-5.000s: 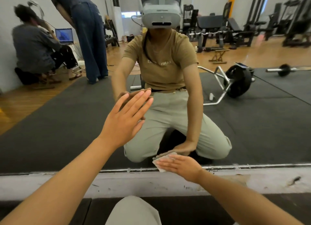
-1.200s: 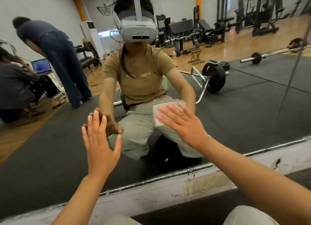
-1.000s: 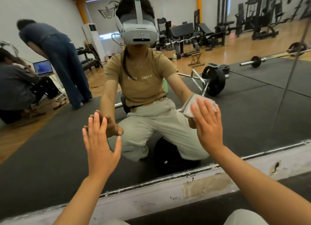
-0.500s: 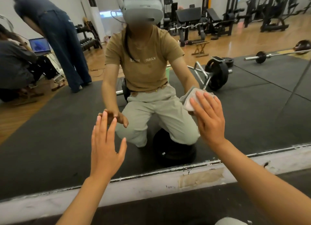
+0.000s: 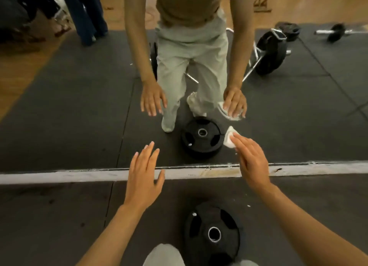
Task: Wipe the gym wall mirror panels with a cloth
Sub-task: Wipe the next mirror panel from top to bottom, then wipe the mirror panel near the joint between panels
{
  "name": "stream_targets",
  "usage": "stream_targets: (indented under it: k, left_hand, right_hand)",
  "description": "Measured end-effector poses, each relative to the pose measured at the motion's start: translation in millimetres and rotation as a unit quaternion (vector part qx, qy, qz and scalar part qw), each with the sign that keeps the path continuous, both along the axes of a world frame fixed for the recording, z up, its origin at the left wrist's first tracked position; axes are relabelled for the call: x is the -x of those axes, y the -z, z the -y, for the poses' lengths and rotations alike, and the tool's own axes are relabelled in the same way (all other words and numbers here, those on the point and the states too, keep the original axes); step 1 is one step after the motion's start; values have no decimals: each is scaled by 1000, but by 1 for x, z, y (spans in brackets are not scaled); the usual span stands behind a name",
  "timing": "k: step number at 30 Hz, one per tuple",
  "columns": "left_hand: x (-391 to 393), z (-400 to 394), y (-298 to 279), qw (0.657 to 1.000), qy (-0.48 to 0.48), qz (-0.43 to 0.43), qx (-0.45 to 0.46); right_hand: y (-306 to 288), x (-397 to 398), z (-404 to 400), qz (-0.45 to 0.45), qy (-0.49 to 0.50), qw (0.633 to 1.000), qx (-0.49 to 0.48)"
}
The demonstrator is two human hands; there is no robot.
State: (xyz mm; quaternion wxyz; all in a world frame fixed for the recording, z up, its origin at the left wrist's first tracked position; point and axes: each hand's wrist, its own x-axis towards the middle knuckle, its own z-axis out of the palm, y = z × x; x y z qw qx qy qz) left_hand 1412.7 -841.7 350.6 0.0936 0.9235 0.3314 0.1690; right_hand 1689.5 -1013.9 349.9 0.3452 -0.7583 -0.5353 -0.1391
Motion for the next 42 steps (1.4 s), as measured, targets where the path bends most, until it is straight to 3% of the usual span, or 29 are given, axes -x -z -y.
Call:
stream_targets:
  k: [7, 11, 17, 24, 33, 42]
  left_hand:
    - [13, 79, -94, 993, 26, -82, 86]
    - [17, 127, -131, 985, 5, -91, 148]
    - [17, 181, -140, 963, 51, -116, 238]
    - [-5, 220, -157, 957, 112, -92, 250]
    - [-105, 243, -177, 973, 63, -68, 210]
    - [-240, 259, -249, 991, 35, 27, 124]
  right_hand:
    - [-90, 47, 64, -93, -59, 988, 107]
    - [-108, 75, 119, -120, -73, 972, 190]
    - [-133, 115, 185, -185, -7, 956, 229]
    - [-136, 125, 222, -300, 91, 920, 237]
    - [-145, 23, 252, -313, 49, 929, 194]
    - [-237, -151, 226, -154, -96, 979, 88]
